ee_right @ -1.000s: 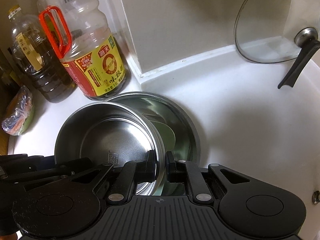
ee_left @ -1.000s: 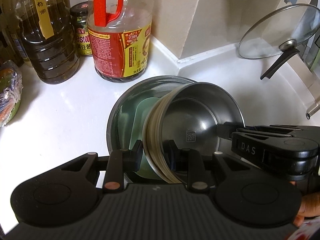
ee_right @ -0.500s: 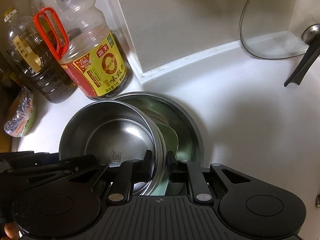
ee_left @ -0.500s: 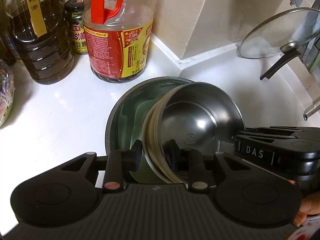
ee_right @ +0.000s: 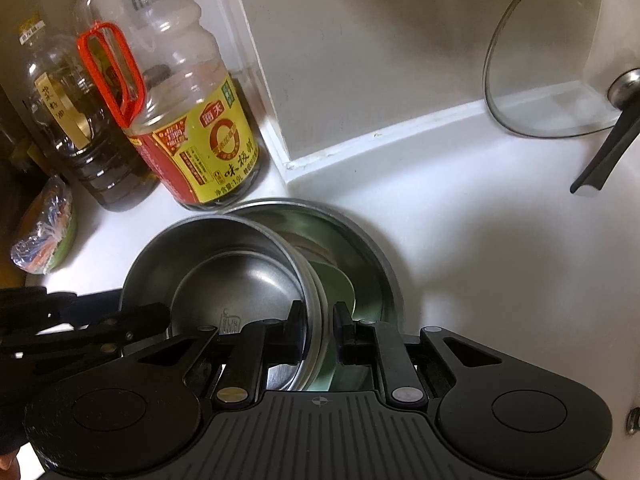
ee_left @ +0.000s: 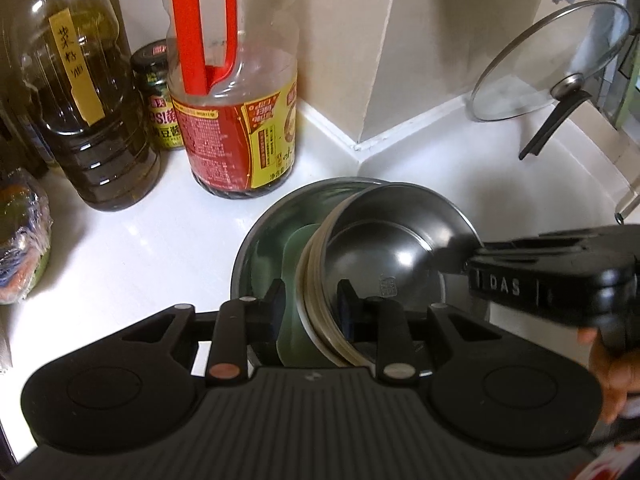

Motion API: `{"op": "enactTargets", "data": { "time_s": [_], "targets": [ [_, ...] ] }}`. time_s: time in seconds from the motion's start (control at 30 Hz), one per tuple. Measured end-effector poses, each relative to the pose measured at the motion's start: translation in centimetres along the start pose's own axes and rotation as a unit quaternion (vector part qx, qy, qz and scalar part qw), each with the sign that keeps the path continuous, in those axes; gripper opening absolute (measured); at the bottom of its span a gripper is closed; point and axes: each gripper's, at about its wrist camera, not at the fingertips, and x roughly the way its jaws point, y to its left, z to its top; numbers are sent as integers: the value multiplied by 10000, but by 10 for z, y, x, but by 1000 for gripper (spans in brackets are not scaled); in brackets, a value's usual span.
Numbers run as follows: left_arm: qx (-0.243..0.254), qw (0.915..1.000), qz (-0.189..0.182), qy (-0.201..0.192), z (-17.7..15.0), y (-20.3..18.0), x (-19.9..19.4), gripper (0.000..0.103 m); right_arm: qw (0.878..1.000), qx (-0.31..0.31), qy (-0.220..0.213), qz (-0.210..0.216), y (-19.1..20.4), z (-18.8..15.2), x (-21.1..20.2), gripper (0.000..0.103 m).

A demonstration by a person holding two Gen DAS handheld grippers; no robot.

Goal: Organize plates and bowls
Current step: 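Lower the stack onto the green plate in the steel basin, then open both grippers to release the stack's rim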

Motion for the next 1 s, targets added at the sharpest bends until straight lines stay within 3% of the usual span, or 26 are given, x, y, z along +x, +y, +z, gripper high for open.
{"op": "enactTargets", "data": {
  "time_s": [0.1, 0.63, 1.0],
  "targets": [
    [13, 9999, -163, -13, -3, 0, -3, 16, 10000, -16, -17, 87, -1, 2, -1, 13],
    [150, 9996, -199, -126, 1, 0, 8, 12, 9995, 221, -27, -218, 4, -13, -11, 14],
    [249, 9992, -211, -243, 3, 1, 12, 12, 9988, 428, -213, 45, -4, -22, -19, 18]
  ]
}}
